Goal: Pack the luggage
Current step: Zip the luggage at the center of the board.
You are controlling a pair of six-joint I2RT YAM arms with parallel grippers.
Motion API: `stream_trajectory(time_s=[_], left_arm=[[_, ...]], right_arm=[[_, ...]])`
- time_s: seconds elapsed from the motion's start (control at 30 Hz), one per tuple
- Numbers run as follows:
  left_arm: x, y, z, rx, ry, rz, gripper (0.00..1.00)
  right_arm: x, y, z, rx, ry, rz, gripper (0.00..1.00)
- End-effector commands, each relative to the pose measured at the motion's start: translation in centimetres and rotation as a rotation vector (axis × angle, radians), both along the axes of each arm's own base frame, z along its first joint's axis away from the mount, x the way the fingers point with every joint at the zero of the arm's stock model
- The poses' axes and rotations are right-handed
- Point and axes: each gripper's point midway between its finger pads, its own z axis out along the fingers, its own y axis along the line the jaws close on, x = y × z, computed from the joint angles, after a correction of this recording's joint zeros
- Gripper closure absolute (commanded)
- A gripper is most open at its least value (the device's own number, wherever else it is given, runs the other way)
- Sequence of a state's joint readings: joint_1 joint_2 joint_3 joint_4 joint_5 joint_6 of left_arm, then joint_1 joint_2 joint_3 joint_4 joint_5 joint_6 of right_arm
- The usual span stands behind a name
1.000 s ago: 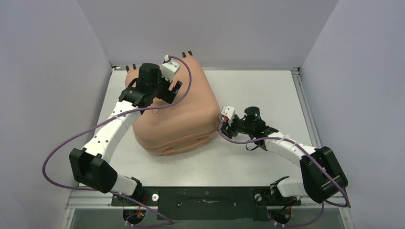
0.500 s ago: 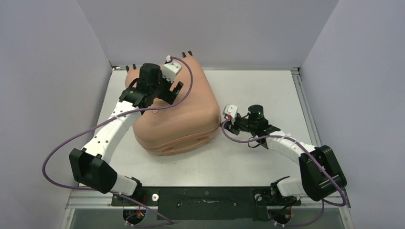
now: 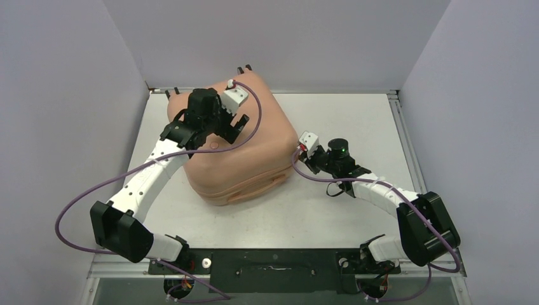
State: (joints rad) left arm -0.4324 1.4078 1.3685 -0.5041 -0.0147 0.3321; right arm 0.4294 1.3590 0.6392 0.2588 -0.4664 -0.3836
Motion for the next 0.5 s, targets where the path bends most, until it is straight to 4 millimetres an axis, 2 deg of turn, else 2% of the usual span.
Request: stream_trajectory(time_s=[0.0,0.13,0.2,0.27,0.33,0.47], left_arm=[[-1.4,-2.7,2.2,-0.109,-0.027,-0.135,0.04],[-0.1,-6.0,9.4,-0.348,-0.194,-0.189,0.04],[1.7,-7.9,10.3,-0.416,-0.187,-0.185,0.04],[3.8,-9.6,10.6,-0.400,-0.240,-0.150,0.04],[5.6,-11.9,10.4,-0.302,-0.299,-0.138,0.04],[9.5,-15.0,8.1,-0.207,-0.328,-0.145,0.04]], right_arm=[[2.8,0.6,4.5,0.062,-0.140,-0.056,0.95],[1.9,0.7,4.2,0.081,-0.123,-0.019,0.95],[1.4,0.7,4.1,0.095,-0.105,0.003,0.95],[1.0,0.7,4.0,0.109,-0.088,0.022,0.95],[0.8,0.7,3.7,0.120,-0.067,0.036,0.95],[0.9,0.4,3.0,0.133,-0.031,0.046,0.95]])
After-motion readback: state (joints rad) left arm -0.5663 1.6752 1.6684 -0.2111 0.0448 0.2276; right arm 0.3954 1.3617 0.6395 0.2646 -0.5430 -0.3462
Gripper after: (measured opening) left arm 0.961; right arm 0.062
